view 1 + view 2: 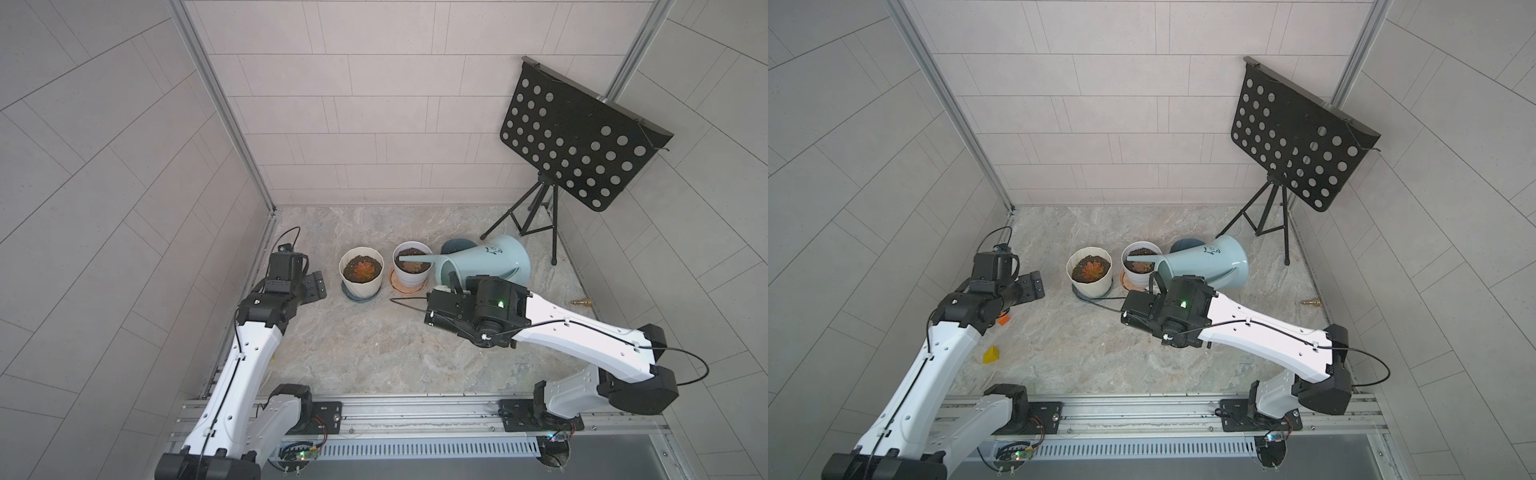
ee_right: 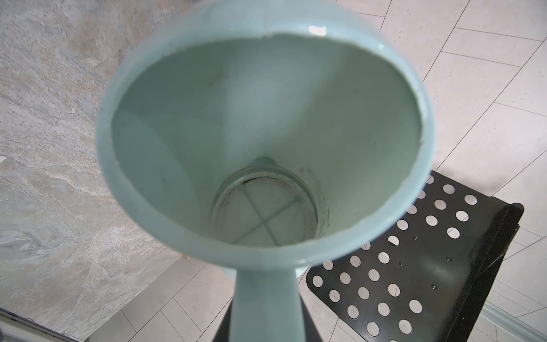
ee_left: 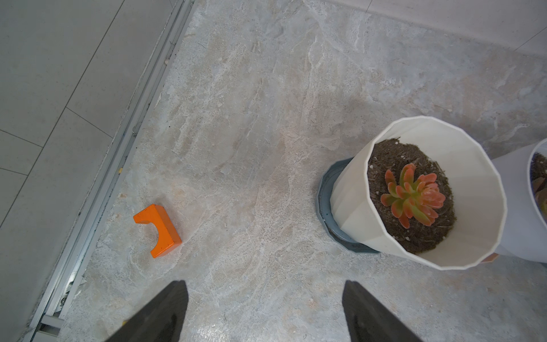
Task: Water the succulent around the soil edge
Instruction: Water the soil of the potted plant with water.
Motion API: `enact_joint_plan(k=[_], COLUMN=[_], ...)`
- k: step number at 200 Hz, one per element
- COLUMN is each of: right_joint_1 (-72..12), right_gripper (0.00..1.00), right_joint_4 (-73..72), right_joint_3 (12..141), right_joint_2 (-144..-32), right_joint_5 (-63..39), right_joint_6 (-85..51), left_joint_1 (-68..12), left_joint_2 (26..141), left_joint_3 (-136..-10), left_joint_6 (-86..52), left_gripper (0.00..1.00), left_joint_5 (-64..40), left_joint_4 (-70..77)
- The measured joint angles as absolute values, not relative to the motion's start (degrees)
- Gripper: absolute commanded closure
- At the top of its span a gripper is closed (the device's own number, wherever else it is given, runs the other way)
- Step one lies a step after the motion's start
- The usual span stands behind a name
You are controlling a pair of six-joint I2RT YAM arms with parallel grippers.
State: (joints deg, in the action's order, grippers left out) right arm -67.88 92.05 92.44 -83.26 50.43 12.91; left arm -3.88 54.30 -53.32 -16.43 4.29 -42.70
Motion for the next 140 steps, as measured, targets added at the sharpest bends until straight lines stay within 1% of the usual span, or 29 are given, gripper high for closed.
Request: enact_joint_plan(k=[59, 140], right_joint_1=[-67.88, -67.88], right_gripper=[1.00, 1.00], right_joint_4=[92.03, 92.05], right_joint_3=[90.87, 86.19], right_joint_2=[-82.43, -76.97], right_joint_5=[50.43, 50.30], right_joint_6=[12.40, 12.64], left_joint_1=[-3.88, -3.84], left_joint_2=[54.26, 54.26], left_joint_3=[-53.32, -53.32], left_joint_6=[-16.40, -16.40], left_gripper=[0.11, 0.11], left_joint_5=[4.29, 4.29], left_joint_4=[-42.70, -42.70])
